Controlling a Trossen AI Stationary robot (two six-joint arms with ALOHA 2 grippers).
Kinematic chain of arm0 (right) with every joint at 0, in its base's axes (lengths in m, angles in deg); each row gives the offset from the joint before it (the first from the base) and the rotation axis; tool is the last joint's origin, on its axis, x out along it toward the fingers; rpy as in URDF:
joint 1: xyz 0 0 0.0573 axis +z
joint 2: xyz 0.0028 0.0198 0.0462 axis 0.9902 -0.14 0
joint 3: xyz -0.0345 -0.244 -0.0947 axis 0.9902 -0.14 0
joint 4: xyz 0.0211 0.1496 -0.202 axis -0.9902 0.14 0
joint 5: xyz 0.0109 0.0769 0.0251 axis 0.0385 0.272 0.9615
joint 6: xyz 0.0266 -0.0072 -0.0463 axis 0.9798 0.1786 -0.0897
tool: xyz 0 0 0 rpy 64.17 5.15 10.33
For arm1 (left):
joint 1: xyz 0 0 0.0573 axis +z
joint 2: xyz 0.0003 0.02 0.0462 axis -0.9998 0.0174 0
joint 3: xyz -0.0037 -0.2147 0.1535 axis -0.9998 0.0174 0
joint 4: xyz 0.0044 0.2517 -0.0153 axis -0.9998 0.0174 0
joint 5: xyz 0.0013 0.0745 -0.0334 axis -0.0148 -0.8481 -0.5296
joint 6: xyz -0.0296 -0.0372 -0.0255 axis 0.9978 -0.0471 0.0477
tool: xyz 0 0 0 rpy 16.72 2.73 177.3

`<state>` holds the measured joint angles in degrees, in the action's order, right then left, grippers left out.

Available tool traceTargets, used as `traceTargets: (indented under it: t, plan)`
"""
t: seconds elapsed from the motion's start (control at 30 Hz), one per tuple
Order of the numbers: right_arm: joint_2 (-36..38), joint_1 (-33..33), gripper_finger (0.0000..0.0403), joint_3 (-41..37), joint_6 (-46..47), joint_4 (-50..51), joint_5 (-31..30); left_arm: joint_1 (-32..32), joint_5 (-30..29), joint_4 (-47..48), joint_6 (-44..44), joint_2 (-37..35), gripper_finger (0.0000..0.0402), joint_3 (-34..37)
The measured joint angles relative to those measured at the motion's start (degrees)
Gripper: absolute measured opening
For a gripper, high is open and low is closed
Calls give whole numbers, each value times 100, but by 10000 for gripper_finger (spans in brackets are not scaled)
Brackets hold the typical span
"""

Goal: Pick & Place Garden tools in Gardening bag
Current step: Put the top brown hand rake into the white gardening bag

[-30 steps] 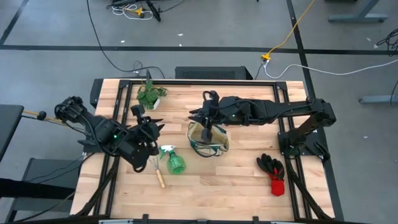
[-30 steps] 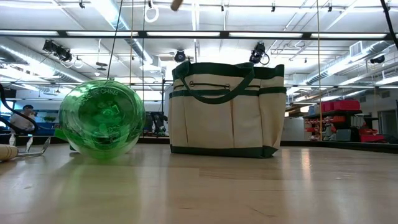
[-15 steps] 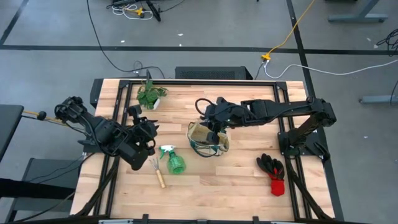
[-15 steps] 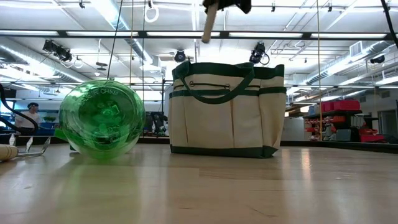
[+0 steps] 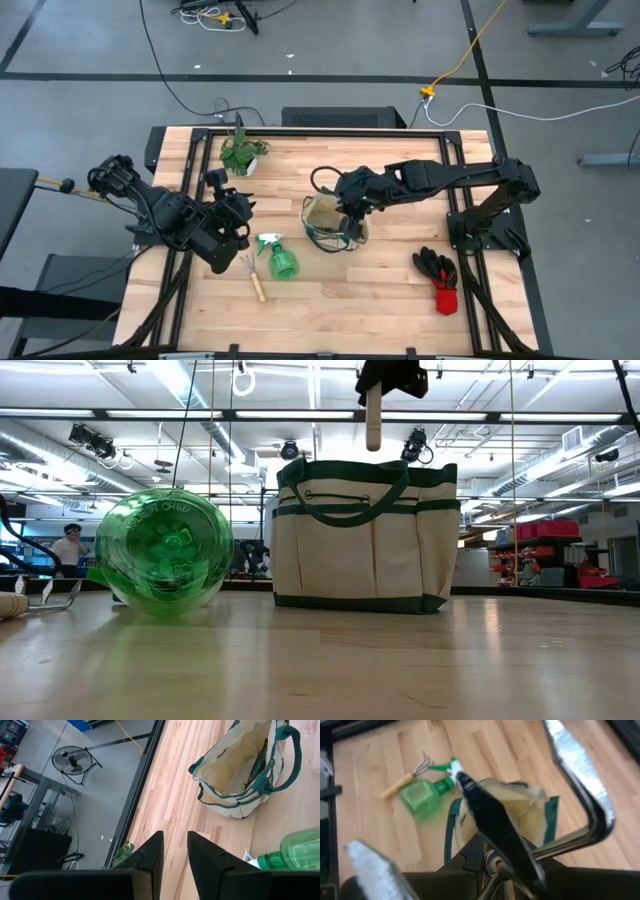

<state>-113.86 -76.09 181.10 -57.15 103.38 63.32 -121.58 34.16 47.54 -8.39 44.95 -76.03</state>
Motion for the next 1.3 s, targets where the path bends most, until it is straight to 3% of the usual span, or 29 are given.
traceTargets:
  t: [0.9, 1.3]
  plan:
    - [-74, -3, 54, -1456, 422, -213, 579, -2, 297, -15, 101, 2, 92, 0]
    - [-74, -3, 64, -1541, 441, -604, 570, -2, 297, -15, 106, 2, 92, 0]
